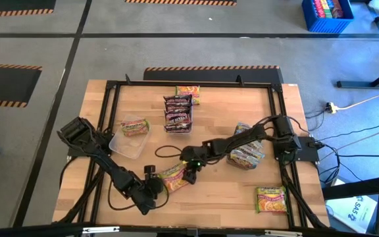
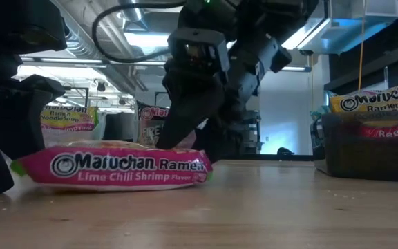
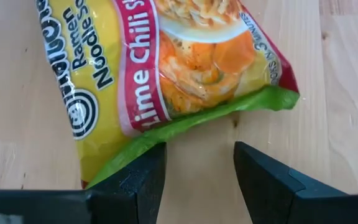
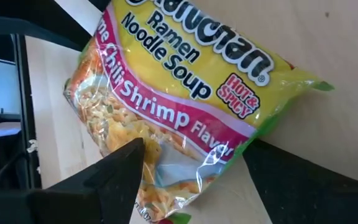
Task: Sort Maruchan noodles
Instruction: Put the green noodle pack into the left transparent bin
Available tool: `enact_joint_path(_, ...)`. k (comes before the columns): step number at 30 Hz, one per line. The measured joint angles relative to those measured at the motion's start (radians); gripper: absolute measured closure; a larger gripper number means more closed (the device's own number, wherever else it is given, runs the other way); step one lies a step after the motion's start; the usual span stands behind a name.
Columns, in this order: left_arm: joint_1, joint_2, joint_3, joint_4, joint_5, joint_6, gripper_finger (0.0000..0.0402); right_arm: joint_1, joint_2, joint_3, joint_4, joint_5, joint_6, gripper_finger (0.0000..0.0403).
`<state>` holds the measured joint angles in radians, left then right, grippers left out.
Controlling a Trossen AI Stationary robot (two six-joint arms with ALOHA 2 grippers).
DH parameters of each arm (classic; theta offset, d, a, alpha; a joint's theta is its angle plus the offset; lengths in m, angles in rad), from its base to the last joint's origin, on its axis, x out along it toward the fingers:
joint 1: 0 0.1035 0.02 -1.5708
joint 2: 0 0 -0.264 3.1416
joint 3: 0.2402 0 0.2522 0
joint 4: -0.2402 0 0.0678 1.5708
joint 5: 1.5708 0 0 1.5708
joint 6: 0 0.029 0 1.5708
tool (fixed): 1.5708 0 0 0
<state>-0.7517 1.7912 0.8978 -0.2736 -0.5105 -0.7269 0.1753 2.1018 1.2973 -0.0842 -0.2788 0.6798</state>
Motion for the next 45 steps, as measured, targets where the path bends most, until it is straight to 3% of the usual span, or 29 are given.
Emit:
enact_joint_path(21,0.012,-0.002,0.0,0.006,-0.008,0.005,0.0219,0.056,0.012,-0.003,0.402,-0.039,-0.015,0.012)
enact_joint_path(32,0.017,-0.002,0.0,0.009,-0.026,0.005,0.0219,0.055,0.012,-0.002,0.305,0.043,-0.01,0.0125)
enact_joint_path(36,0.019,-0.002,0.0,0.008,-0.024,0.005,0.0219,0.055,0.012,-0.002,0.307,0.047,-0.027,0.0161)
enact_joint_path(45,0.018,-0.002,0.0,0.034,-0.044,0.006,0.0204,0.086,0.004,-0.002,0.26,0.088,-0.135,0.0289)
